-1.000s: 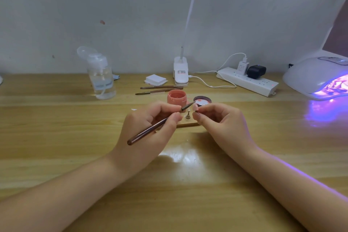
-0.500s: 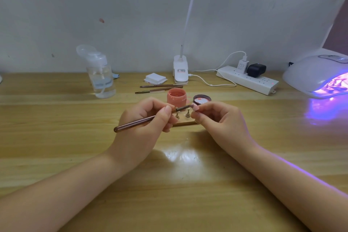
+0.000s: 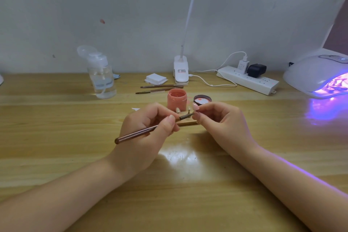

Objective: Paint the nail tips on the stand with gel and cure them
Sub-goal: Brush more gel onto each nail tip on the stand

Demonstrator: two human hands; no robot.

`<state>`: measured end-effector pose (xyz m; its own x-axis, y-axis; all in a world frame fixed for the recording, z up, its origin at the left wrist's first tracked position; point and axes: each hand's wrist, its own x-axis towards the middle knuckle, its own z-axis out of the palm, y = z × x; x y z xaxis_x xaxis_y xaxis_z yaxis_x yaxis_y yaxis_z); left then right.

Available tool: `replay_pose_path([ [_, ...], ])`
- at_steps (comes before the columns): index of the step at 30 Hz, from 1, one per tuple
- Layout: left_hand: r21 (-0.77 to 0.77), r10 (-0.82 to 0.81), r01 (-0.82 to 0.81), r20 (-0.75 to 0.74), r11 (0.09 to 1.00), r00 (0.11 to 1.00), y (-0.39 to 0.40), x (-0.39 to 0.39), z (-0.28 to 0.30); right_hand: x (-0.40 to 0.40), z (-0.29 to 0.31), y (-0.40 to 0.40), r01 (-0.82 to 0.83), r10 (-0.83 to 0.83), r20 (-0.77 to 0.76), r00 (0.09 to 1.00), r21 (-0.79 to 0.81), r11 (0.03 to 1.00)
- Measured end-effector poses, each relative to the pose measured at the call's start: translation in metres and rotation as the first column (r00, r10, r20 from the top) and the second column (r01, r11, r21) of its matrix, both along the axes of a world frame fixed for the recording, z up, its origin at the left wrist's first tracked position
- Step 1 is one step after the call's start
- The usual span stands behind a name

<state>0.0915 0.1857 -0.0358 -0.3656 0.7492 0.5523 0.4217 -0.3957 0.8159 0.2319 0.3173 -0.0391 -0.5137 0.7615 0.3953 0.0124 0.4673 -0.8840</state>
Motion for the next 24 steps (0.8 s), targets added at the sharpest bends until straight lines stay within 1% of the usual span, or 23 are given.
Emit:
replay_pose_path([
  [3, 0.031, 0.011, -0.012, 0.015, 0.999, 1.000, 0.000, 0.000, 0.000, 0.000, 0.000, 0.000, -0.002, 0.002, -0.002, 1.000, -0.004, 1.000],
  [7, -0.003, 0.052, -0.052, -0.018, 0.999, 0.998, 0.002, -0.001, -0.001, 0.000, -0.001, 0.000, -0.009, 0.009, -0.005, 1.000, -0.003, 1.000],
  [12, 0.002, -0.013, 0.013, 0.003, 1.000, 1.000, 0.000, -0.002, -0.002, 0.000, 0.000, -0.001, -0.030, 0.030, -0.021, 0.999, -0.006, 1.000],
  [16, 0.031, -0.010, 0.008, 0.039, 0.999, 0.999, 0.001, -0.001, 0.000, 0.001, -0.001, -0.001, -0.037, 0.037, -0.005, 0.999, 0.006, 0.999],
  [21, -0.006, 0.090, -0.090, 0.052, 0.996, 0.995, 0.004, -0.004, 0.001, 0.001, -0.002, 0.001, -0.054, 0.054, -0.006, 0.999, -0.001, 0.999],
  [24, -0.033, 0.132, -0.131, 0.040, 0.991, 0.990, 0.009, -0.008, 0.012, 0.000, -0.001, 0.001, -0.051, 0.051, -0.008, 0.999, -0.005, 0.999],
])
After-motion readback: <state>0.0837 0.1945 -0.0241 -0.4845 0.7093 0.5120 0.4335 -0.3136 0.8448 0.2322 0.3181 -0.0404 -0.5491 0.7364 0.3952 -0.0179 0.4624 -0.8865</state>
